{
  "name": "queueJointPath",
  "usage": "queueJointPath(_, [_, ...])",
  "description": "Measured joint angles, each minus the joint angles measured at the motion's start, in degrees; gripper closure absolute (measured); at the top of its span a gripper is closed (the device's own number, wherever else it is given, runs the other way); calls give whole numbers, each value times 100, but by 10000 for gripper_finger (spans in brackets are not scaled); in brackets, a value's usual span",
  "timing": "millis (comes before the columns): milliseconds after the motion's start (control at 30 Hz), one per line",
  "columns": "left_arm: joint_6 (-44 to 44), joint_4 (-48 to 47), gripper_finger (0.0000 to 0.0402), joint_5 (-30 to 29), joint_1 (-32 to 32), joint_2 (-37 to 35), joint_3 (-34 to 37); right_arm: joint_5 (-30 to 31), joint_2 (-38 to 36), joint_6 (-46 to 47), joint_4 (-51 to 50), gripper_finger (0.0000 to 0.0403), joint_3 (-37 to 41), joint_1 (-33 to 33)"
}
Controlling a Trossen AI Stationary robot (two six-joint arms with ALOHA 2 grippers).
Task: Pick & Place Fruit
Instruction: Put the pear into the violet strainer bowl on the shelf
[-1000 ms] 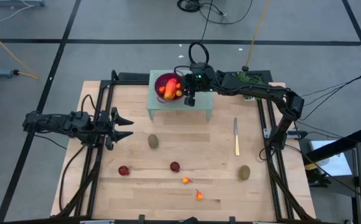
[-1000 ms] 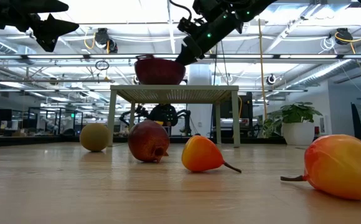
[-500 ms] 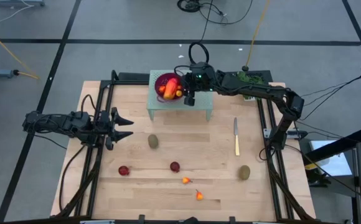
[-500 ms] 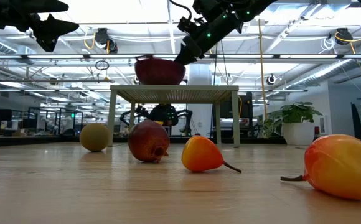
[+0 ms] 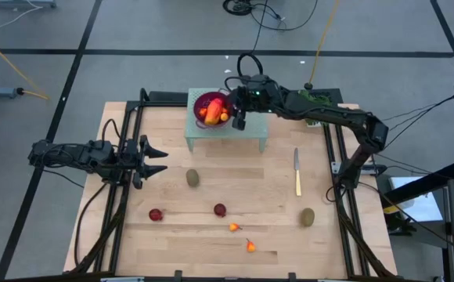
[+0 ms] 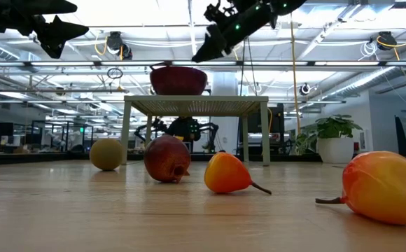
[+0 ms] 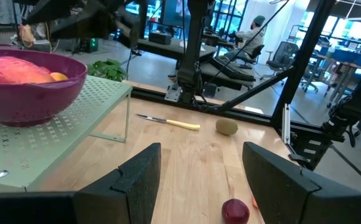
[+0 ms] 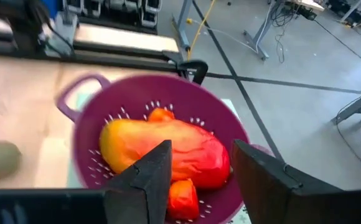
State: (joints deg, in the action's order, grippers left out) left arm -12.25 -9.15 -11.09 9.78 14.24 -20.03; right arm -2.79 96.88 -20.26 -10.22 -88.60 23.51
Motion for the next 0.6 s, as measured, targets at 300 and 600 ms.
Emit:
queueJointPath(300, [2,0,174,0,2,0,0,-28,-553,278,-618,289,0,-532])
queueJointPath(600, [4,0,174,0,2,-2,0,-28,-734,856,-1005,339,0,-1286])
